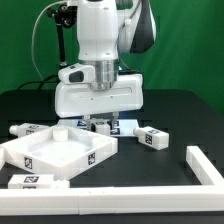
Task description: Assemble one leg
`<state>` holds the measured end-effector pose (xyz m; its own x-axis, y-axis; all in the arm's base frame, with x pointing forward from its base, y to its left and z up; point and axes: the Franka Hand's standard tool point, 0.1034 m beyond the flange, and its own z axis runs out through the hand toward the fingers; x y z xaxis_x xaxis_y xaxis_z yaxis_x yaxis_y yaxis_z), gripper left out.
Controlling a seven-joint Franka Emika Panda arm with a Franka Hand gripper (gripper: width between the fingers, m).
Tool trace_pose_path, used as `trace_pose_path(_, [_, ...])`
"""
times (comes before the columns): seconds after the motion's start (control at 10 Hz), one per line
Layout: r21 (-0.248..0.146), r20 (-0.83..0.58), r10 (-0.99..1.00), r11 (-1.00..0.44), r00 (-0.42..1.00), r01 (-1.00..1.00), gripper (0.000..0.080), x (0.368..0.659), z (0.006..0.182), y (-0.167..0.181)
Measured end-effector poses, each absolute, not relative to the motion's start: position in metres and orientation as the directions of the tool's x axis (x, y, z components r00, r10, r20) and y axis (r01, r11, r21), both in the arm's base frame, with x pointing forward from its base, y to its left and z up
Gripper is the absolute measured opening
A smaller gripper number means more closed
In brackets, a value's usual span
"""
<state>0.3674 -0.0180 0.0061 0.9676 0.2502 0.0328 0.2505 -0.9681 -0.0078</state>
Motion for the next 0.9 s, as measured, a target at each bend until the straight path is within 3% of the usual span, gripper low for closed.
trace_pose_path(0.1, [-0.008, 0.033, 0.250, -0.968, 0.968, 0.251, 0.0559, 0.367, 0.006, -0.018])
trace_pose_path(0.2, [-0.007, 0.035, 0.252, -0.968, 0.967, 0.252, 0.0625, 0.368, 0.008, -0.019])
trace_pose_path(0.6, [-0.008, 0.042, 0.336, -0.941, 0.941, 0.337, 0.0648, 0.396, 0.061, -0.028])
trace_pose_path(0.8, [0.003, 0.059, 0.406, -0.914, 0.912, 0.406, 0.0649, 0.416, 0.062, -0.031])
trace_pose_path(0.9, [0.003, 0.051, 0.487, -0.873, 0.872, 0.488, 0.0649, 0.422, 0.051, -0.040])
